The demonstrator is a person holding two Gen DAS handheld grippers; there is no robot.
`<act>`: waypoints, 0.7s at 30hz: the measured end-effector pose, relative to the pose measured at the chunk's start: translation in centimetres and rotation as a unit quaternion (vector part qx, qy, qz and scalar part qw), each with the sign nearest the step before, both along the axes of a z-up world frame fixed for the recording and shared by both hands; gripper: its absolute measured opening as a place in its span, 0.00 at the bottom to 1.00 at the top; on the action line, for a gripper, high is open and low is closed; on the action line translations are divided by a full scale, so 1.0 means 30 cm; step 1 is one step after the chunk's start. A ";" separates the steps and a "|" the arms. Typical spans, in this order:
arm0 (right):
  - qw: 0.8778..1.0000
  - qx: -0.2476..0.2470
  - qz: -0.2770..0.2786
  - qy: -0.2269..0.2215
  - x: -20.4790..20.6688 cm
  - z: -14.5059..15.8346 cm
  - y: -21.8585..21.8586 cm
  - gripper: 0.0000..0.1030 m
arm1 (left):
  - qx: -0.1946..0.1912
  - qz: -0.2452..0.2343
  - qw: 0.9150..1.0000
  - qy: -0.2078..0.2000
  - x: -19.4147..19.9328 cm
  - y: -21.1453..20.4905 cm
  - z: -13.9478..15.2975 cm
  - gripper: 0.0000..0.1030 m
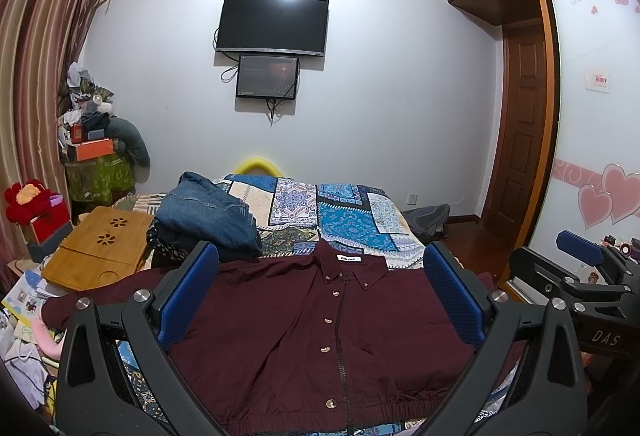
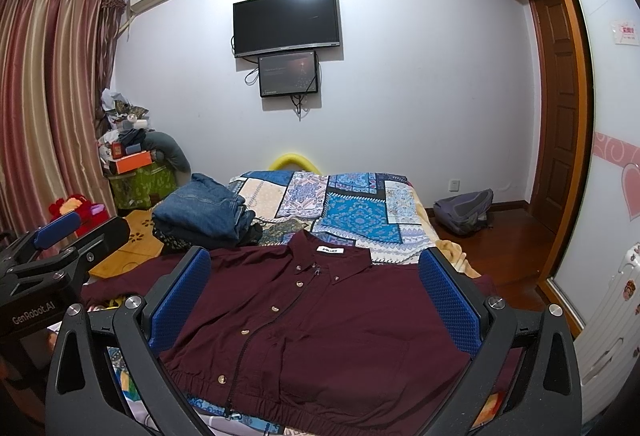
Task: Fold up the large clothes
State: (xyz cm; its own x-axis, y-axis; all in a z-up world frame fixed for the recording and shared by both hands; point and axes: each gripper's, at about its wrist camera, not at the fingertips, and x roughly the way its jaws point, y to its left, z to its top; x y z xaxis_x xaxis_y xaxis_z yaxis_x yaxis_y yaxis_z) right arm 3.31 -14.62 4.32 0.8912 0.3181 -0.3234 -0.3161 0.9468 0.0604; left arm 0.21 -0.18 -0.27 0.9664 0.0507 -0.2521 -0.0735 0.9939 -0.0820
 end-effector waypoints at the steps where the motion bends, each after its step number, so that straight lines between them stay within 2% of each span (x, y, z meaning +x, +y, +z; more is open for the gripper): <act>1: 1.000 -0.001 0.000 0.000 0.000 -0.001 0.002 1.00 | 0.000 0.001 1.000 0.000 0.001 0.000 -0.001 1.00; 12: 1.000 -0.004 -0.001 0.015 0.043 -0.023 0.018 1.00 | -0.017 0.018 1.000 0.005 0.044 0.081 -0.020 1.00; 17: 1.000 -0.009 -0.008 0.024 0.088 -0.038 0.018 1.00 | -0.038 0.054 0.998 0.010 0.094 0.187 -0.032 1.00; 21: 0.999 -0.008 -0.013 0.035 0.135 -0.051 0.014 1.00 | -0.036 0.106 0.994 0.013 0.129 0.289 -0.053 1.00</act>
